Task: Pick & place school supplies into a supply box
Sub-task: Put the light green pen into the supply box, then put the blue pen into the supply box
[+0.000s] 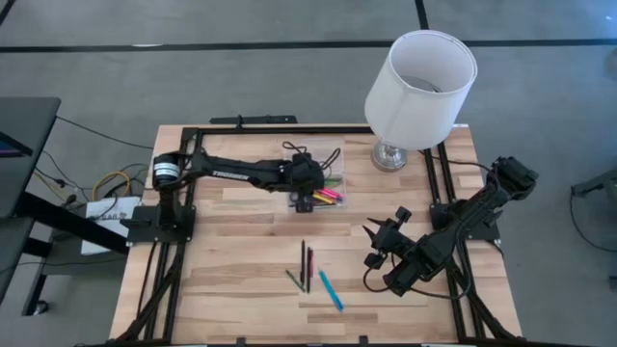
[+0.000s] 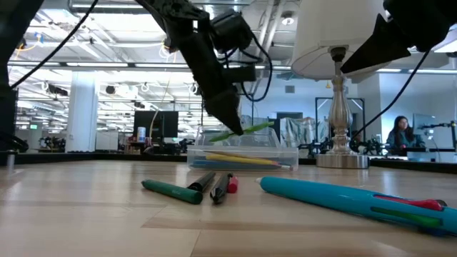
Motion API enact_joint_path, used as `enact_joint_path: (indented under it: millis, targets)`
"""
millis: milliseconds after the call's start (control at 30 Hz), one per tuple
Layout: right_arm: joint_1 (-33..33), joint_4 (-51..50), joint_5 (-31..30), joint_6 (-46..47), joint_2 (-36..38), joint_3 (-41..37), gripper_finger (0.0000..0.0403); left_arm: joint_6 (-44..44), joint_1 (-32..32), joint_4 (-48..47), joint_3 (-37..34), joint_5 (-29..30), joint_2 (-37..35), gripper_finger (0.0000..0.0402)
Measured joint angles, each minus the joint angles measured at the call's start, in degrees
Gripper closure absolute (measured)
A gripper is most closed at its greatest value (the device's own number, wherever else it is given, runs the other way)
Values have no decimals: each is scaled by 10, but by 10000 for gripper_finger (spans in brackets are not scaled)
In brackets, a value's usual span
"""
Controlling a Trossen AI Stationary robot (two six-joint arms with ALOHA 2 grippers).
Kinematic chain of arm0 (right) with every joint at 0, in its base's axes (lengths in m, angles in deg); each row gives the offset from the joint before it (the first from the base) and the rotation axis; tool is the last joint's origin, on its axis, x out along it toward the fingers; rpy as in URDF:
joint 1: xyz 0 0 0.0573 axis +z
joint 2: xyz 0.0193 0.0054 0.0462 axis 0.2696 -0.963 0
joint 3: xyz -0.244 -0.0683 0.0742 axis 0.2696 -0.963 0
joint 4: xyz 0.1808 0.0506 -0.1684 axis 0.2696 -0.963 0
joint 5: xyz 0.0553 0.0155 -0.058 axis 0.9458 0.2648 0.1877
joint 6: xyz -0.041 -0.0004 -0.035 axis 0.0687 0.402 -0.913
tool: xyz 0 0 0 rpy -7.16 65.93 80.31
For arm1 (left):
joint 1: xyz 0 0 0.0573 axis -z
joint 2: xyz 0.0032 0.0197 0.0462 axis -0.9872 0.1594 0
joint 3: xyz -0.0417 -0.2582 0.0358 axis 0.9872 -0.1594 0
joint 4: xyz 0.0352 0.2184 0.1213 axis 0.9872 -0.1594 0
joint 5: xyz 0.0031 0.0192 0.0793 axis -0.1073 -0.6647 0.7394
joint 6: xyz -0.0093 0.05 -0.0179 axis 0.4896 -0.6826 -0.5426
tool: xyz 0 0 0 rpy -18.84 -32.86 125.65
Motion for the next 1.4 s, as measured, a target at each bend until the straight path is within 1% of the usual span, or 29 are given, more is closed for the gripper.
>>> enact_joint_path:
  millis: [100, 200, 367, 467, 600, 733, 833, 967, 1133, 1333, 1400]
  targets:
    - [0, 0, 4, 0, 0, 0, 294, 1, -4, -8, 0, 0, 1, 378]
    - [0, 0, 7, 0, 0, 0, 294, 3, -4, -12, 0, 2, 1, 367]
    - [0, 0, 8, 0, 0, 0, 294, 5, -4, -22, 0, 27, 1, 325]
    - [0, 1, 9, 0, 0, 0, 294, 9, -3, -23, 0, 30, 1, 302]
    - [0, 2, 10, 0, 0, 0, 294, 8, -1, -39, 0, 31, 1, 283]
    - [0, 6, 11, 0, 0, 0, 294, 8, 7, -76, 0, 7, -6, 279]
    - [0, 11, 12, 0, 0, 0, 294, 12, 19, -100, 0, -8, -24, 279]
    - [0, 22, 23, 0, 0, 0, 294, 21, 47, -130, 0, -11, -59, 279]
    - [0, 37, 41, 1, -7, 0, 294, 35, 99, -170, 0, -12, -102, 278]
    - [-6, 52, 49, 0, -33, -1, 294, 71, 172, -220, 0, -10, -125, 278]
    - [-12, 59, 55, 0, -45, 1, 294, 85, 200, -238, -2, -1, -127, 278]
